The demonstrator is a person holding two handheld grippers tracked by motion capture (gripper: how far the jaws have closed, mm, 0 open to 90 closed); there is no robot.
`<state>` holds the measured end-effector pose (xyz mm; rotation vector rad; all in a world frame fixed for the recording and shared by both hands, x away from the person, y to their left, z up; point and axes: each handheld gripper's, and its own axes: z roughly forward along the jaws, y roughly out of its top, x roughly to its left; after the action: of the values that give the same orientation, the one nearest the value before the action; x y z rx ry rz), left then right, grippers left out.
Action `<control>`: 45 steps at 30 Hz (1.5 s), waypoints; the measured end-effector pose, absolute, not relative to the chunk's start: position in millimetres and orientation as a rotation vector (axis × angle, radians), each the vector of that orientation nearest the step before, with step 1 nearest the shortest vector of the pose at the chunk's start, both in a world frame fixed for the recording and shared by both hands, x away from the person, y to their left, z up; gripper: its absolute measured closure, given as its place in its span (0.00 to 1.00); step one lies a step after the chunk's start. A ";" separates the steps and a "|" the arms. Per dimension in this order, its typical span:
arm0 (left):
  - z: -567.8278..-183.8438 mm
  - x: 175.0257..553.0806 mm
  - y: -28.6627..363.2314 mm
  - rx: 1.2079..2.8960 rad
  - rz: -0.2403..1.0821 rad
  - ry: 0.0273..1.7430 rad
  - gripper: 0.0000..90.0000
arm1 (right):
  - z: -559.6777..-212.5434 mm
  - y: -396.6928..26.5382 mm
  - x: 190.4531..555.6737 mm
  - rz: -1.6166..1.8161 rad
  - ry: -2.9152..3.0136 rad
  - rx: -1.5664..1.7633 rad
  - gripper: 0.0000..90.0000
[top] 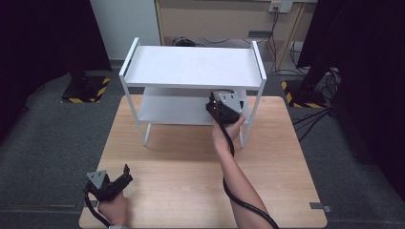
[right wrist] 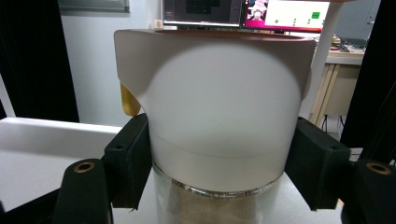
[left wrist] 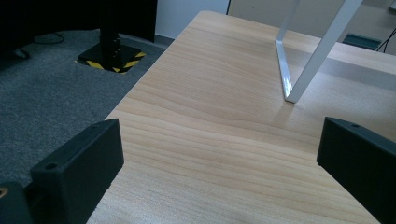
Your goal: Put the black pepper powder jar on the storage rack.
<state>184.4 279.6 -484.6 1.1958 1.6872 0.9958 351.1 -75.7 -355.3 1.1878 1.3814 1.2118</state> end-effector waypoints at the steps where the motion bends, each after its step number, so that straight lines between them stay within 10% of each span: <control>1: -484.5 184.4 279.7 1.196 0.995 1.688 0.00 | -355.2 -76.2 351.2 1.214 1.381 1.190 0.34; 45: -481.9 186.4 279.3 1.219 0.987 1.701 0.00 | -372.6 -90.3 281.9 1.257 1.341 1.069 0.19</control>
<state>186.4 279.3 -481.9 1.2186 1.7010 0.9867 281.9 -90.3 -372.6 1.0691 1.3406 1.2566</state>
